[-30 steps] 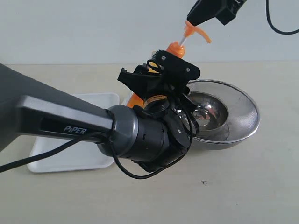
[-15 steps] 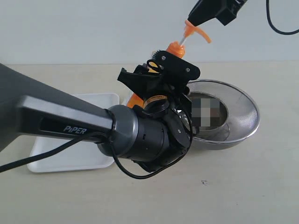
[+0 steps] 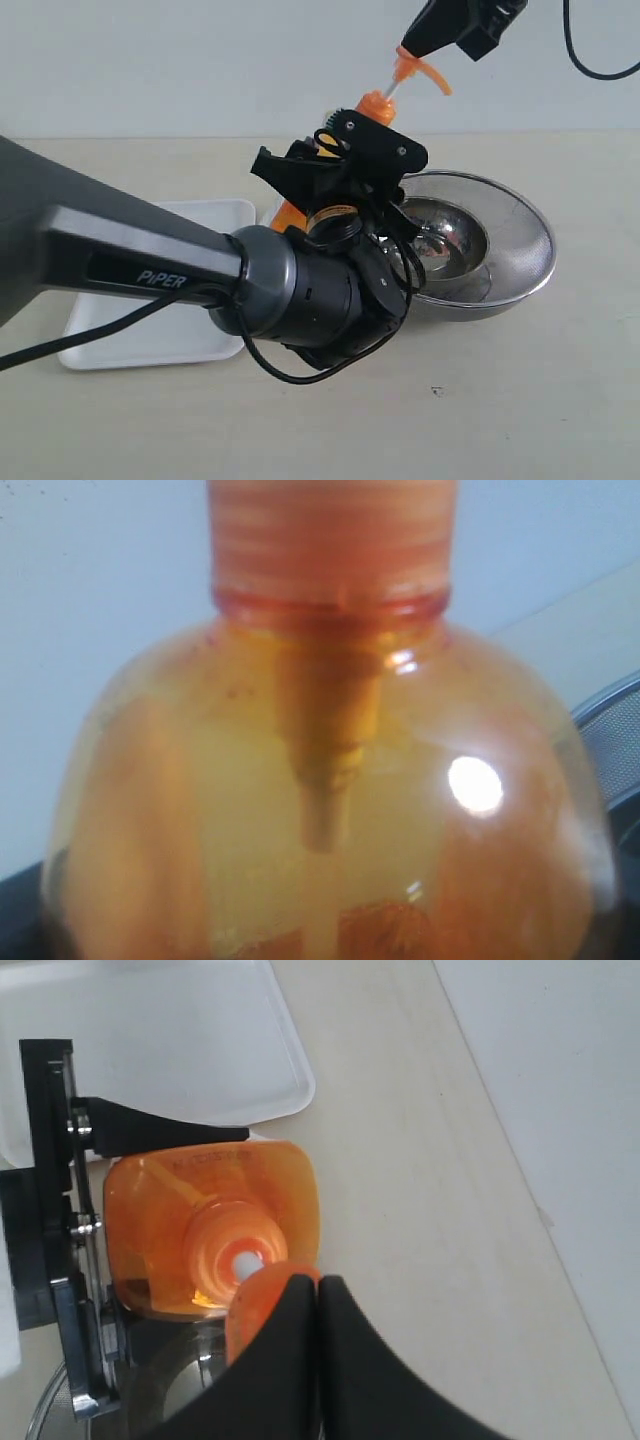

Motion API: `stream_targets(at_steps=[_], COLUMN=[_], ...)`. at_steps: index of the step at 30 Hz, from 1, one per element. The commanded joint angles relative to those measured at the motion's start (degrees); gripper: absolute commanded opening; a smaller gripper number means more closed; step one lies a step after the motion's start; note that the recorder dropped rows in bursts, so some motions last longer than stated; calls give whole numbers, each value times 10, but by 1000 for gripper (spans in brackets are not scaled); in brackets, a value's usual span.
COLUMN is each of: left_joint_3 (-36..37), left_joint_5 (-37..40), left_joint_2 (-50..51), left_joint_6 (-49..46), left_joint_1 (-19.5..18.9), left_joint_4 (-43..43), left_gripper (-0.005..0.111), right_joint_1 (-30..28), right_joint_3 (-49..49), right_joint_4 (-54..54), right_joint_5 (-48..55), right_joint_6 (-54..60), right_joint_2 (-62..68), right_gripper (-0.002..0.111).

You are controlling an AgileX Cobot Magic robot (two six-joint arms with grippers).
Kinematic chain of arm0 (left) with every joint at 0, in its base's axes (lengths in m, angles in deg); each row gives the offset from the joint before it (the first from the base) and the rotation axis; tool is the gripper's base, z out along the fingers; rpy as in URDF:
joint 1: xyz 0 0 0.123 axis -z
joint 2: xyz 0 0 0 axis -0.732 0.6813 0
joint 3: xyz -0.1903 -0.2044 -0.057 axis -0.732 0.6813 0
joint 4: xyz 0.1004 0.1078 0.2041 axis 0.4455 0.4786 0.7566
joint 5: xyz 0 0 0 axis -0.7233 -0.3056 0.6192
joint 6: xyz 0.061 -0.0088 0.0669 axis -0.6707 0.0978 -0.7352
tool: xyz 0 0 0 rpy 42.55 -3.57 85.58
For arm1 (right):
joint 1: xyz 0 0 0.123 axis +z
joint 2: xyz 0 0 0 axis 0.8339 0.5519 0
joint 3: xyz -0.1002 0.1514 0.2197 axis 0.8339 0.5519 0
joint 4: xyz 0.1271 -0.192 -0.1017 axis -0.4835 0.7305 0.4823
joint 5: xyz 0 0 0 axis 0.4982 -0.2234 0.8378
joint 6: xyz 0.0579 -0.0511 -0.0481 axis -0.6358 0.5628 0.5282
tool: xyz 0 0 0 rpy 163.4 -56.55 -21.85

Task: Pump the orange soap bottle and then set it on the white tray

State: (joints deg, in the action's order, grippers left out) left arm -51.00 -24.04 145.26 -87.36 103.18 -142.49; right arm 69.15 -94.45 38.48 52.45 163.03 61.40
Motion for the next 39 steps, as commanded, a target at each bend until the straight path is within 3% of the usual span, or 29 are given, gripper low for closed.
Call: stream_targets(at_steps=[1,39], left_joint_3=[-8,-8], left_joint_5=[-43,-48], left_joint_2=[-12,-12], left_joint_6=[-8,-8], left_joint_1=[4,4], left_joint_4=[33,33], left_gripper=[5,5], right_joint_1=[-1,-1], right_joint_3=[-3,-3], right_joint_4=[2,2], right_joint_5=[4,42], right_joint_6=[-3,-24], right_joint_2=[7,7], right_gripper=[0,0])
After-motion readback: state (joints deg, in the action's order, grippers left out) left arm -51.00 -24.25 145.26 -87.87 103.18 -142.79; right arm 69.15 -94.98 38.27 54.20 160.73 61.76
